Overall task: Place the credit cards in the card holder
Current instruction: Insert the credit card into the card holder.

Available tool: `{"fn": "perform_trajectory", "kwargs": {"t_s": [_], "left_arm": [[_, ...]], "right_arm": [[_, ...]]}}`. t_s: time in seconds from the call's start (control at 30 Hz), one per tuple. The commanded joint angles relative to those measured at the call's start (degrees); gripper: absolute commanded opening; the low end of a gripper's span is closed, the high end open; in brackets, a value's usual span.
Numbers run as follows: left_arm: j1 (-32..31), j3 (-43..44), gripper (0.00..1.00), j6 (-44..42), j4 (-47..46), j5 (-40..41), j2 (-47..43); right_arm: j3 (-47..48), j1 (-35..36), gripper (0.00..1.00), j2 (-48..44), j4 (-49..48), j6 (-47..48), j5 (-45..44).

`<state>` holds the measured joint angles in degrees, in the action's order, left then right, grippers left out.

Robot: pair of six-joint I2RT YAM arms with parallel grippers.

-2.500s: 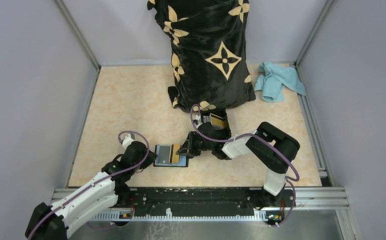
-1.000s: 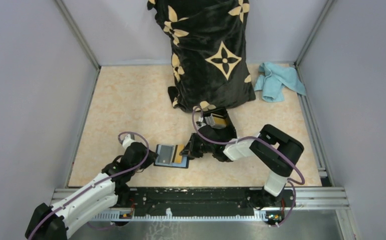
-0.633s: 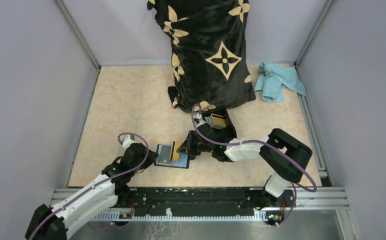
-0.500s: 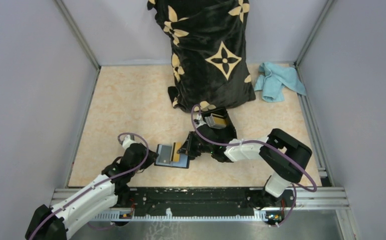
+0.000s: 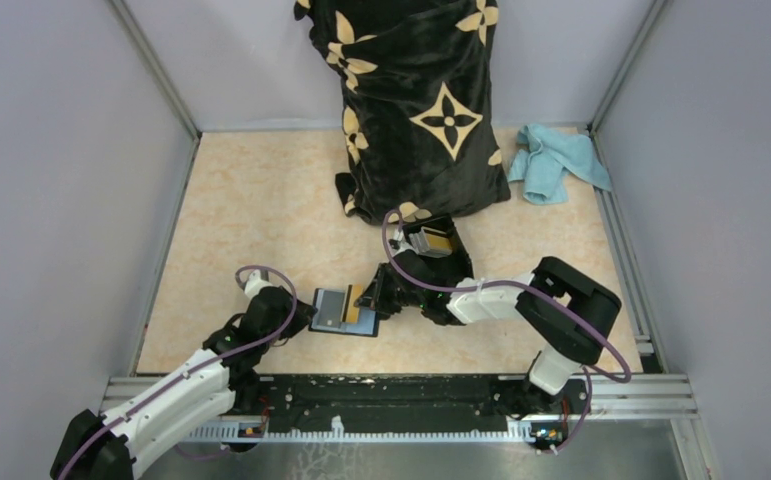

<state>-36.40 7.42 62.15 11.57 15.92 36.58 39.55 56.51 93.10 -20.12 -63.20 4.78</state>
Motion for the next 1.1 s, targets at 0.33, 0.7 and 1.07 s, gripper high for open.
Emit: {"fn": "perform_trajectory", "kwargs": {"t_s": [0.33,0.7,1.07], "left_arm": [[-0.4,-1.0,0.27,0.0,1.3,-1.2,-0.5],[-0.5,-1.1,0.27,0.1,1.3,-1.2,-0.3],[-0.5,-1.2,0.27,0.1,1.2,-1.3,-0.4]], "right_arm": [[0.3,1.2,0.00,3.5,-3.6,-2.3,-0.7],[-2.1,1.5,0.00,3.4,-4.5,-3.6,-1.1],[-1.5,2.2,0.00,5.1,-3.8,-3.5,-0.2]]}}
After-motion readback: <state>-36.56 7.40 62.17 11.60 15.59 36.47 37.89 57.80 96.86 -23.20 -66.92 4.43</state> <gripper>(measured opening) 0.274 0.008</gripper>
